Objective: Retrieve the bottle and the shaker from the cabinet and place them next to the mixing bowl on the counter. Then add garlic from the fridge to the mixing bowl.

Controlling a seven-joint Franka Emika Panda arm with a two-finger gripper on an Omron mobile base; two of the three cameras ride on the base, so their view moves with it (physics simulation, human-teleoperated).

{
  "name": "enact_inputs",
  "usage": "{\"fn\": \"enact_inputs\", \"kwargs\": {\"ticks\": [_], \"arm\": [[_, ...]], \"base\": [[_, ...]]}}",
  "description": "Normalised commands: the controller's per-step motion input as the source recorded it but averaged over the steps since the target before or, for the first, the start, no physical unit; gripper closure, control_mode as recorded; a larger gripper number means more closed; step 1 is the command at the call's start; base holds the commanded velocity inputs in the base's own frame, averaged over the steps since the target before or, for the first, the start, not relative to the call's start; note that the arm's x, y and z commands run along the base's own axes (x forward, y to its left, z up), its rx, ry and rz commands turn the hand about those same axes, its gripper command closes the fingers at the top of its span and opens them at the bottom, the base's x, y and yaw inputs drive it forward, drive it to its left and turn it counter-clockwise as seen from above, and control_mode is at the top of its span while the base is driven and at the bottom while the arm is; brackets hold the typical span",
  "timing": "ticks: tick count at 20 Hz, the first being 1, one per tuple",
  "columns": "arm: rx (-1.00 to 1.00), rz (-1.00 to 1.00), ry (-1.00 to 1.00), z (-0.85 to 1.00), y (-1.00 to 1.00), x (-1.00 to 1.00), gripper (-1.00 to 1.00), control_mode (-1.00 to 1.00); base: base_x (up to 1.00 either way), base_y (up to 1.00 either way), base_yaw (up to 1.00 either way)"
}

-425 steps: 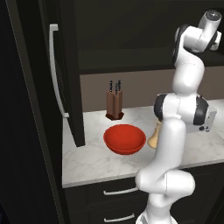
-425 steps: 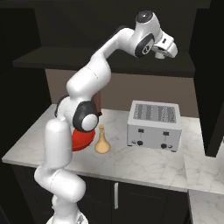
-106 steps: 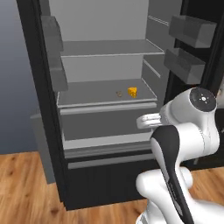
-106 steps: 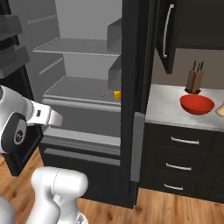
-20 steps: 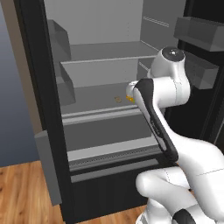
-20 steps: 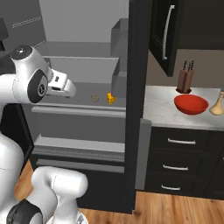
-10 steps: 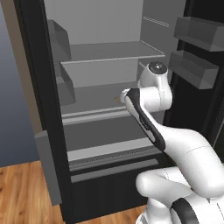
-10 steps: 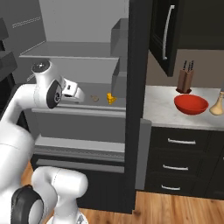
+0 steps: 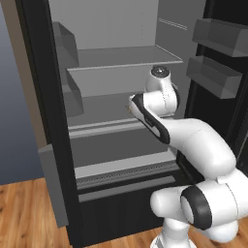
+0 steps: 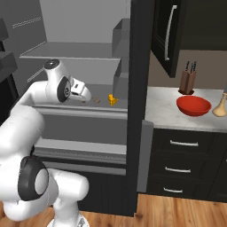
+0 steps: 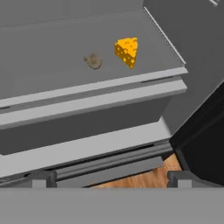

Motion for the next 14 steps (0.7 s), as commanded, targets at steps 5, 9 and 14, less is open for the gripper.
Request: {"fn": "enact_inputs", "kwargs": {"ticks": [5, 9, 14], "arm": [[0.00, -0.08, 0.07, -0.02, 0.00, 0.32, -1.00, -1.00], [0.02, 0.00, 0.00, -0.40, 0.00, 0.13, -1.00, -1.00], [0.04, 0.03, 0.02, -0.36, 0.00, 0.14, -1.00, -1.00]], "base": [[0.00, 0.00, 0.00], [0.00, 0.00, 0.00], [0.00, 0.00, 0.00]]}}
